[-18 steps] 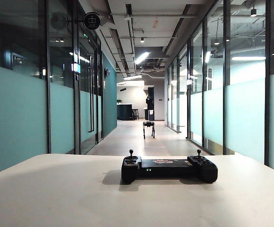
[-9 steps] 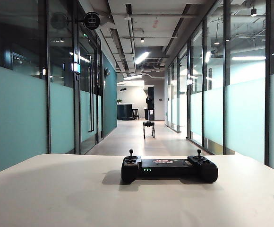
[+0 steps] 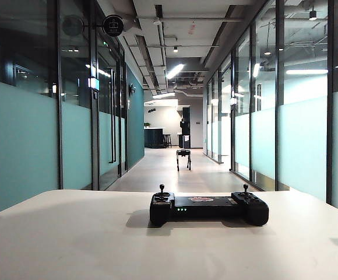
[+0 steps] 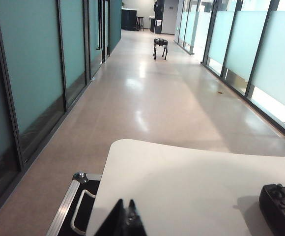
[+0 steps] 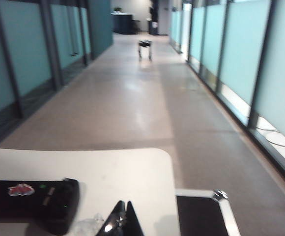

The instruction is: Push the left joystick on the remote control sitting on the white table backward to make the robot dog back up in a straight line until it returns close to you.

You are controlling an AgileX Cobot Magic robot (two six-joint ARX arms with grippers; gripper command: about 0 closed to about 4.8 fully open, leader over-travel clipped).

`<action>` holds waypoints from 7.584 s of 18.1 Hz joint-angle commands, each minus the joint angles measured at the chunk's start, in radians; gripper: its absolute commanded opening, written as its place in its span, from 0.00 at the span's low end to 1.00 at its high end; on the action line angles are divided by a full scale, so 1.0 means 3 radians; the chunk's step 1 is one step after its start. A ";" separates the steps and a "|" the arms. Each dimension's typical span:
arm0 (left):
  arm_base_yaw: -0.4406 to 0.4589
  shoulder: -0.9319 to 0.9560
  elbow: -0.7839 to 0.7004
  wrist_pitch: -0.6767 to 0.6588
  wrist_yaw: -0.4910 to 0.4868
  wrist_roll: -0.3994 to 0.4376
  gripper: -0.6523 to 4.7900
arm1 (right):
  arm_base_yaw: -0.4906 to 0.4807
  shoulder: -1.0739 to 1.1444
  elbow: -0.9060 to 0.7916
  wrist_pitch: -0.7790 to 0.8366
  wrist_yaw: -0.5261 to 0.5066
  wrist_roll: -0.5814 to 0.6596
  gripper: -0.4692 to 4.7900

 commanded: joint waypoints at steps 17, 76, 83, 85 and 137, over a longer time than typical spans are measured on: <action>-0.0200 0.2729 0.0744 0.1630 0.0604 -0.0145 0.11 | 0.0657 0.1930 0.0060 0.1798 -0.0135 -0.0024 0.08; -0.0755 0.4808 0.1795 0.1887 0.1265 -0.0107 0.11 | 0.1088 0.6390 0.1272 0.4114 -0.0062 0.0292 0.43; -0.0755 0.4808 0.1795 0.1888 0.1265 -0.0108 0.11 | 0.1088 0.6430 0.1420 0.3778 0.0067 0.0292 0.69; -0.0755 0.4808 0.1795 0.1888 0.1265 -0.0108 0.11 | 0.1090 0.6435 0.1451 0.3755 0.0150 0.0292 0.70; -0.0755 0.4808 0.1794 0.1887 0.1278 -0.0108 0.11 | 0.1188 0.6867 0.2323 0.2626 0.0515 0.0444 0.36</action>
